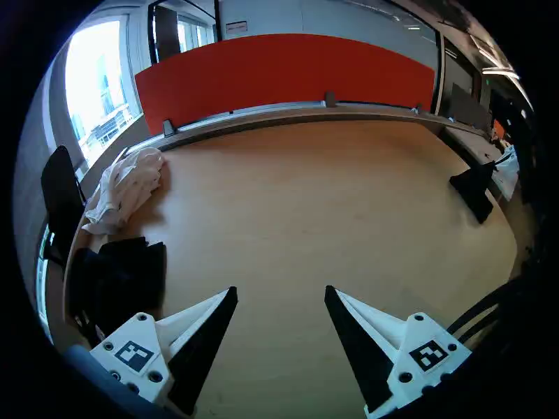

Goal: Fold towel

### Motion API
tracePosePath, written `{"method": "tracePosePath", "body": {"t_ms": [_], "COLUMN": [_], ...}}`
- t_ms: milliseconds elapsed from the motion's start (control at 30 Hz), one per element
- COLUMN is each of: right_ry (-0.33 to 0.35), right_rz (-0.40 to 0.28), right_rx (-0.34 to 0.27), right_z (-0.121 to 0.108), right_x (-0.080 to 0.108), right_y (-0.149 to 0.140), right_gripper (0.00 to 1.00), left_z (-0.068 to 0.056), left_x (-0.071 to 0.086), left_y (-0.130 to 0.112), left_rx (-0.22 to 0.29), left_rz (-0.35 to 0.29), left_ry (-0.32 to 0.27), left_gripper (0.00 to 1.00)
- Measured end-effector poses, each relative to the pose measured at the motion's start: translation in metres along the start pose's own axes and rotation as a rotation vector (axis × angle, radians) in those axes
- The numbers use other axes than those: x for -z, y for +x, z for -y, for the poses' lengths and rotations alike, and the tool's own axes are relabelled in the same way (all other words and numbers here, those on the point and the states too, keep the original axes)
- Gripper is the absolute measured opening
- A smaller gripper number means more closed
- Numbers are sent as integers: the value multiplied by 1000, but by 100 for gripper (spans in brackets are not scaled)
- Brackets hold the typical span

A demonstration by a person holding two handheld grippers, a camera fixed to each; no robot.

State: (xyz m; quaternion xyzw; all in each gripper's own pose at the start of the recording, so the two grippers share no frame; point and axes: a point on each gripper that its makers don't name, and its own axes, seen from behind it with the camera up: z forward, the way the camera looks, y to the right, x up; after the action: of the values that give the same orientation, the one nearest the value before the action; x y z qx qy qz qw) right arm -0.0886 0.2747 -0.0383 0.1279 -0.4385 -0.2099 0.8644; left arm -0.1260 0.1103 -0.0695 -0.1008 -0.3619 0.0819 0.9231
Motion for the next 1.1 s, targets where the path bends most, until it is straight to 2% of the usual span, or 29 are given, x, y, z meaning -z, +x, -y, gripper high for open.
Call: {"method": "tracePosePath", "body": {"t_ms": [300, 600, 1100], "right_ry": [22, 18, -12], "right_rz": [17, 36, 187], "right_rx": [-4, -14, -89], "right_z": [13, 16, 7], "right_x": [3, 3, -17], "right_y": [-14, -22, -91], "right_gripper": [5, 5, 5], "left_z": [1, 3, 6], "left_x": [1, 2, 3], "left_y": [0, 1, -3], "left_rx": [-1, -2, -8], "left_rz": [-1, -3, 7], "left_ry": [0, 1, 6], "left_gripper": [93, 93, 93]}}
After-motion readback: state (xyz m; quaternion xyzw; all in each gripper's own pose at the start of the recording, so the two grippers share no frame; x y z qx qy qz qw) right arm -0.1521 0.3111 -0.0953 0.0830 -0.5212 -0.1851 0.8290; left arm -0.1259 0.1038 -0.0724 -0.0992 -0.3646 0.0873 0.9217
